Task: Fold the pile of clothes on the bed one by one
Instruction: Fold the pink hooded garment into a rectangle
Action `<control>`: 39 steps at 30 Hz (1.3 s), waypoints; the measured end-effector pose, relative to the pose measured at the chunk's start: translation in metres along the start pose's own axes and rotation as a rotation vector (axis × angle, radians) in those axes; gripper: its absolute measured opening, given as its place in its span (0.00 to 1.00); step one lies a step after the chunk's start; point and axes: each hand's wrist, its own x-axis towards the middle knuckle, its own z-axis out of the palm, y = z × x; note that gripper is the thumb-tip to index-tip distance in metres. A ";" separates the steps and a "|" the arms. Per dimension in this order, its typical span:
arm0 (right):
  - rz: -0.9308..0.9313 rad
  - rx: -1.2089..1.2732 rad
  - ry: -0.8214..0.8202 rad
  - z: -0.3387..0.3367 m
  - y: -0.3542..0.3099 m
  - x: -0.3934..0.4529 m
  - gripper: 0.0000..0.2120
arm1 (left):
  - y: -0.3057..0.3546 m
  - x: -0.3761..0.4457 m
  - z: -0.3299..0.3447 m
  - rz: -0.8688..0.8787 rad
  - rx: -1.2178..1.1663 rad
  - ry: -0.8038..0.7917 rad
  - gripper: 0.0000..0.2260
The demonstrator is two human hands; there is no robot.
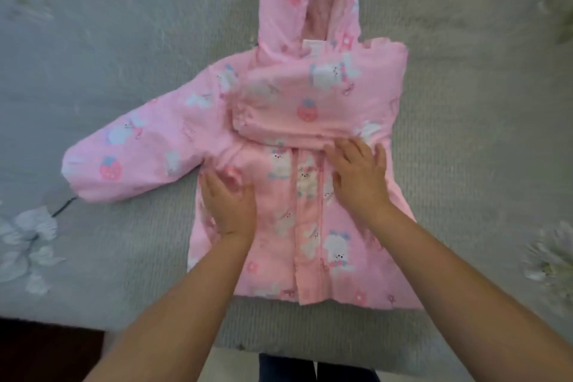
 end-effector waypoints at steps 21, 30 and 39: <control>0.372 0.558 0.145 -0.079 0.051 0.022 0.15 | 0.083 0.066 0.002 0.868 0.473 -0.530 0.19; 0.583 0.981 0.335 -0.099 0.037 0.210 0.10 | 0.077 0.122 0.052 0.463 0.757 -0.454 0.47; 0.855 1.117 -0.015 -0.076 0.044 0.287 0.11 | 0.071 0.131 0.073 0.427 0.705 -0.418 0.50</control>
